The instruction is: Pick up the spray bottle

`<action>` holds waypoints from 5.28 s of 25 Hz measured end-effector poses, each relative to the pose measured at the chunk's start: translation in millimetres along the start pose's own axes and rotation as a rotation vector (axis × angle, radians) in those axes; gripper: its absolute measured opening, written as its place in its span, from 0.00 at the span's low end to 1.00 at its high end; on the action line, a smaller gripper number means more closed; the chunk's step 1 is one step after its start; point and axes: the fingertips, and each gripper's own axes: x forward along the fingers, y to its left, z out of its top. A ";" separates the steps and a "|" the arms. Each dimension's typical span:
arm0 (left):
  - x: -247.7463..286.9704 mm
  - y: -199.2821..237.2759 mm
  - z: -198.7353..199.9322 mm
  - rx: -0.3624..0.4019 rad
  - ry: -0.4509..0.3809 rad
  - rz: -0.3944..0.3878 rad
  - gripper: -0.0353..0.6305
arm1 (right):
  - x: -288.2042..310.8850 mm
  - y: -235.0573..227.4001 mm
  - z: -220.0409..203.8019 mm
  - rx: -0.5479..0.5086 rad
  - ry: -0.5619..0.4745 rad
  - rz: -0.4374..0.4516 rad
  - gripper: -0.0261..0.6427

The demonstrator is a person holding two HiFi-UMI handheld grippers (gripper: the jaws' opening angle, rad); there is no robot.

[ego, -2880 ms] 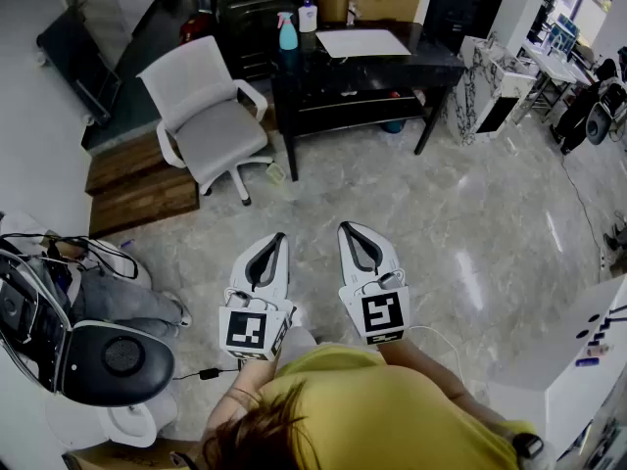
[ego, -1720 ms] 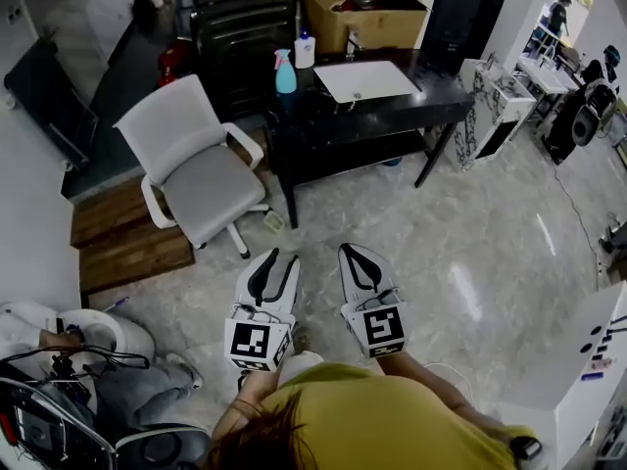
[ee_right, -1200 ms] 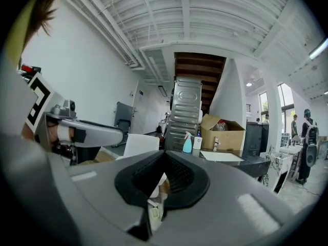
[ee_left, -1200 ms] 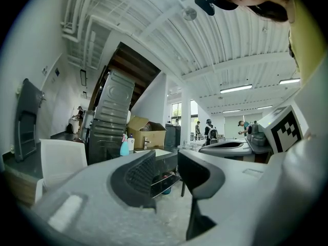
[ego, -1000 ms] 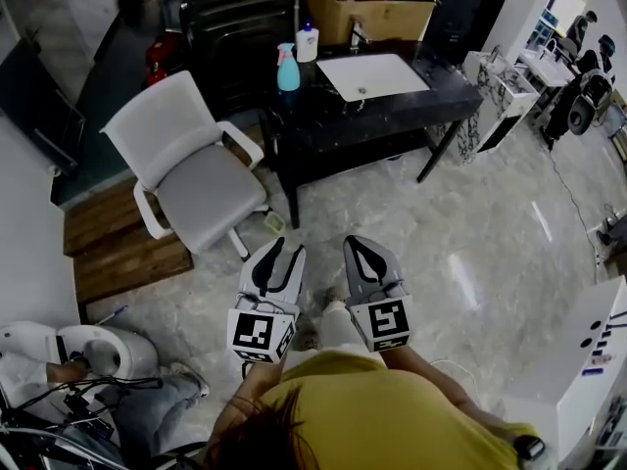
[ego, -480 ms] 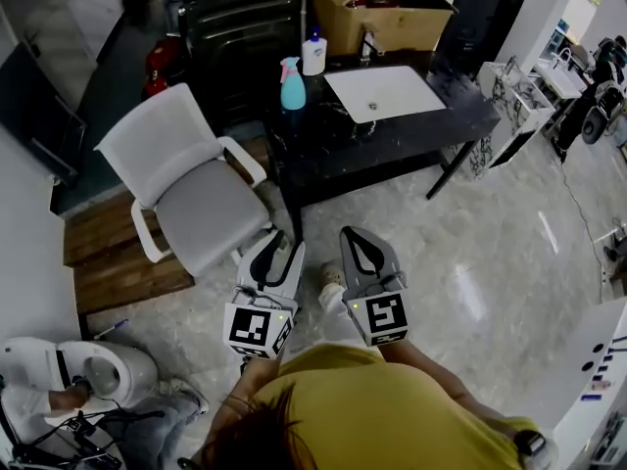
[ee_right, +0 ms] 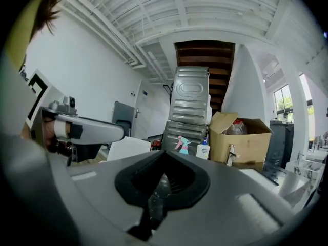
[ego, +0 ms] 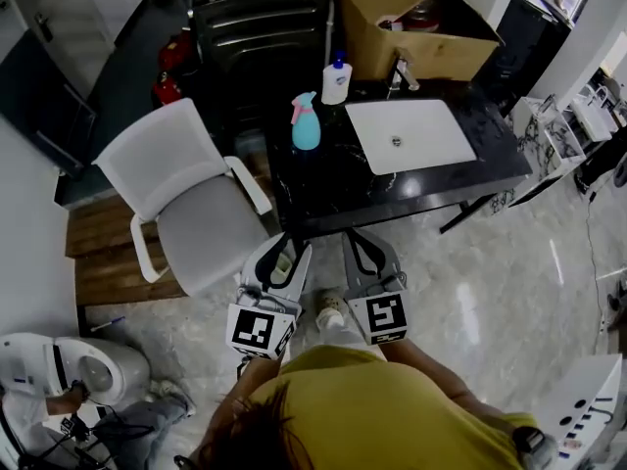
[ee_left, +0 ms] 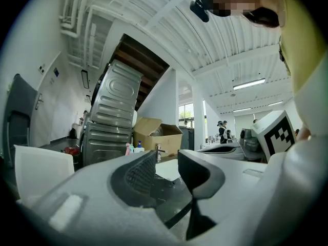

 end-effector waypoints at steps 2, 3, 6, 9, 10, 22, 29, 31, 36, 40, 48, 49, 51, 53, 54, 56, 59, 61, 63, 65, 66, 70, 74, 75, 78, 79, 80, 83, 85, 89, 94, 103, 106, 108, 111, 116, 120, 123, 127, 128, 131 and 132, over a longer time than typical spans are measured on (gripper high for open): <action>22.8 9.9 2.1 -0.002 0.007 0.019 0.26 | 21.4 -15.8 -2.0 0.000 0.007 0.024 0.04; 33.6 15.2 1.7 -0.003 0.010 0.029 0.26 | 31.9 -22.9 -3.6 0.001 0.010 0.035 0.04; 63.5 31.8 -1.9 -0.003 0.013 0.051 0.28 | 61.9 -40.6 -9.3 0.000 0.015 0.066 0.04; 88.0 46.7 -6.5 -0.005 0.013 0.072 0.28 | 85.9 -55.7 -12.7 -0.008 0.011 0.089 0.04; 95.5 50.4 -7.3 -0.007 0.012 0.077 0.28 | 92.2 -61.0 -13.4 -0.009 0.010 0.092 0.04; 151.3 71.7 -15.2 -0.013 0.012 0.079 0.29 | 121.8 -103.2 -20.5 -0.010 0.010 0.059 0.04; 167.4 90.9 -21.1 0.005 0.039 0.065 0.30 | 138.6 -106.5 -10.4 -0.004 -0.005 0.026 0.04; 170.7 98.7 -22.5 0.005 0.051 0.065 0.30 | 144.4 -106.3 -7.6 -0.002 -0.003 0.025 0.04; 183.8 117.8 -31.4 0.013 0.070 0.049 0.33 | 161.8 -107.4 -8.5 -0.010 -0.005 0.021 0.04; 196.3 133.3 -49.4 0.014 0.102 0.047 0.40 | 174.2 -104.7 -14.7 -0.015 0.008 0.028 0.04; 235.5 156.4 -91.4 -0.001 0.191 0.019 0.49 | 199.1 -118.1 -31.9 -0.023 0.035 0.026 0.04; 240.2 159.9 -97.6 -0.005 0.203 0.019 0.49 | 202.5 -119.6 -31.8 -0.017 0.037 0.025 0.04; 248.6 166.6 -111.3 -0.009 0.234 0.019 0.52 | 208.3 -122.5 -37.1 -0.014 0.046 0.024 0.04; 257.1 173.6 -124.5 -0.004 0.265 0.019 0.54 | 214.1 -124.9 -42.6 -0.012 0.062 0.025 0.04; 262.0 176.2 -130.3 -0.004 0.277 0.015 0.55 | 217.5 -125.9 -44.0 -0.009 0.070 0.025 0.04; 271.8 179.6 -140.0 -0.014 0.301 0.001 0.56 | 223.4 -126.9 -50.0 -0.010 0.077 0.032 0.04; 283.0 186.1 -150.9 -0.014 0.334 -0.005 0.58 | 230.9 -127.1 -58.8 -0.009 0.088 0.040 0.04; 290.3 190.2 -156.8 -0.012 0.351 -0.006 0.59 | 236.4 -128.1 -61.5 -0.001 0.104 0.040 0.04; 297.8 193.6 -161.7 -0.009 0.363 -0.009 0.61 | 241.9 -130.0 -63.3 0.010 0.122 0.038 0.04; 304.8 196.9 -165.5 -0.004 0.372 -0.013 0.63 | 246.3 -132.2 -69.1 0.008 0.125 0.041 0.04; 307.9 198.5 -167.9 -0.001 0.379 -0.015 0.64 | 248.2 -133.4 -72.0 0.005 0.126 0.043 0.04; 319.6 201.7 -177.2 0.006 0.407 -0.029 0.65 | 253.8 -139.3 -76.2 0.010 0.139 0.036 0.04; 329.7 202.0 -184.4 0.009 0.427 -0.045 0.65 | 255.5 -143.8 -79.7 0.011 0.151 0.030 0.04; 332.2 201.6 -185.9 0.008 0.431 -0.049 0.66 | 255.5 -144.9 -81.1 0.012 0.152 0.028 0.04; 337.5 199.1 -192.2 0.005 0.454 -0.070 0.66 | 255.2 -147.4 -83.1 0.014 0.160 0.022 0.04; 338.7 198.9 -193.9 0.000 0.458 -0.074 0.66 | 254.8 -147.9 -83.0 0.015 0.163 0.019 0.04; 339.9 199.2 -194.8 -0.006 0.458 -0.075 0.67 | 254.4 -148.4 -83.1 0.015 0.165 0.017 0.04; 342.5 200.5 -195.6 -0.008 0.465 -0.075 0.66 | 252.8 -150.2 -85.6 0.012 0.166 0.015 0.04; 342.9 199.8 -194.8 0.004 0.469 -0.078 0.66 | 251.5 -151.5 -85.5 0.011 0.167 0.012 0.04; 343.0 195.7 -183.8 0.021 0.451 -0.086 0.65 | 249.2 -154.8 -84.4 0.009 0.164 0.004 0.04; 337.9 189.1 -157.5 0.021 0.419 -0.092 0.65 | 246.6 -155.4 -80.6 0.006 0.152 -0.002 0.04; 308.6 171.9 -100.1 0.023 0.384 -0.095 0.65 | 240.6 -150.6 -65.0 0.009 0.106 -0.009 0.04; 293.0 169.7 -79.4 0.043 0.361 -0.072 0.65 | 236.5 -146.5 -59.0 0.004 0.089 -0.011 0.04; 280.3 170.5 -65.1 0.049 0.335 -0.037 0.65 | 233.2 -143.2 -56.4 0.007 0.086 -0.005 0.04; 255.6 177.2 -45.7 0.070 0.311 0.031 0.65 | 232.0 -134.1 -50.6 0.024 0.075 0.017 0.04; 213.0 188.7 -29.9 0.066 0.283 0.153 0.65 | 227.2 -127.8 -27.9 0.024 0.034 0.026 0.04; 191.3 193.1 -27.1 0.065 0.270 0.213 0.65 | 220.0 -124.8 -15.8 0.029 0.010 0.012 0.04; 185.0 191.2 -26.9 0.067 0.263 0.228 0.65 | 215.1 -121.5 -13.0 0.021 0.003 0.012 0.04; 184.3 187.3 -28.0 0.061 0.262 0.221 0.65 | 211.3 -117.2 -12.3 0.013 -0.001 0.021 0.04; 184.7 186.5 -28.2 0.059 0.262 0.218 0.65 | 210.9 -116.8 -12.3 0.013 -0.002 0.022 0.04; 186.3 184.1 -28.6 0.055 0.262 0.210 0.65 | 210.0 -115.8 -12.8 0.013 -0.001 0.024 0.04; 187.0 183.3 -28.7 0.054 0.262 0.207 0.66 | 209.8 -115.7 -13.1 0.014 -0.001 0.024 0.04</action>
